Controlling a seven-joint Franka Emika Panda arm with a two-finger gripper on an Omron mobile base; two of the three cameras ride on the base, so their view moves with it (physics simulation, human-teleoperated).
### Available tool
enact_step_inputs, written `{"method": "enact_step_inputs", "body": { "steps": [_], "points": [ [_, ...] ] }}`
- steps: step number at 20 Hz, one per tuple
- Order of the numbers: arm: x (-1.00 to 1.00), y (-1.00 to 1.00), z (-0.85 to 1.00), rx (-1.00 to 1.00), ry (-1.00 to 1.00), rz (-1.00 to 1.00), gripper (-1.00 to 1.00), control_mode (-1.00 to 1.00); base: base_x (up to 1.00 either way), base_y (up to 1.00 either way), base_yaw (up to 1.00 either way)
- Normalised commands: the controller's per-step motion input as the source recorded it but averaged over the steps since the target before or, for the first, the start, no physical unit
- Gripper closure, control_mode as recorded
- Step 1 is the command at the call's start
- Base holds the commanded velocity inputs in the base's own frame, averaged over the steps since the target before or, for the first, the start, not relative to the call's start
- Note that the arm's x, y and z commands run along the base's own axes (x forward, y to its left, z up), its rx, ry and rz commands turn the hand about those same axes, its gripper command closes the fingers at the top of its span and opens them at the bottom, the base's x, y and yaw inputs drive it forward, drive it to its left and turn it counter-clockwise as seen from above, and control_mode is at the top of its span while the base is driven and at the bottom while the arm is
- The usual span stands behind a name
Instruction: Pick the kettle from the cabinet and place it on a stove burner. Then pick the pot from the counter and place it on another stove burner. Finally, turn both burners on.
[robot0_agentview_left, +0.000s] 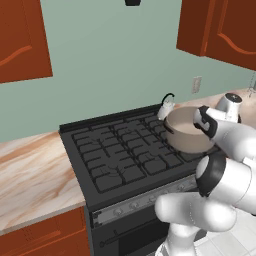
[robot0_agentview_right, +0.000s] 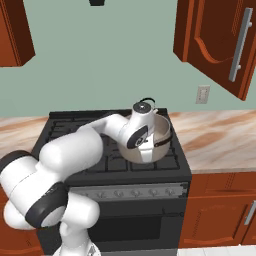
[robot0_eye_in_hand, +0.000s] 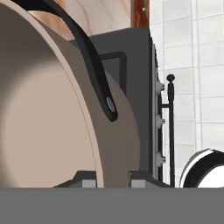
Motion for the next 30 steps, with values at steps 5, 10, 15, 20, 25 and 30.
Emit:
{"method": "enact_step_inputs", "body": {
  "steps": [5, 10, 15, 20, 25, 30],
  "points": [
    [0.2, -0.13, -0.1, 0.03, 0.04, -0.03, 1.0, -1.0, 0.0, 0.0, 0.0],
    [0.09, -0.18, -0.19, 0.04, 0.01, -0.01, 1.0, -1.0, 0.0, 0.0, 0.0],
    [0.06, -0.2, -0.16, 0.05, 0.0, 0.0, 1.0, -1.0, 0.0, 0.0, 0.0],
    [0.12, -0.17, -0.08, 0.03, 0.0, 0.0, 1.0, -1.0, 0.0, 0.0, 0.0],
    [0.06, -0.17, -0.06, 0.0, 0.0, -0.01, 1.0, -1.0, 0.0, 0.0, 0.0],
    [0.0, -0.05, -0.02, 0.0, 0.0, -0.01, 1.0, -1.0, 0.0, 0.0, 0.0]
  ]
}}
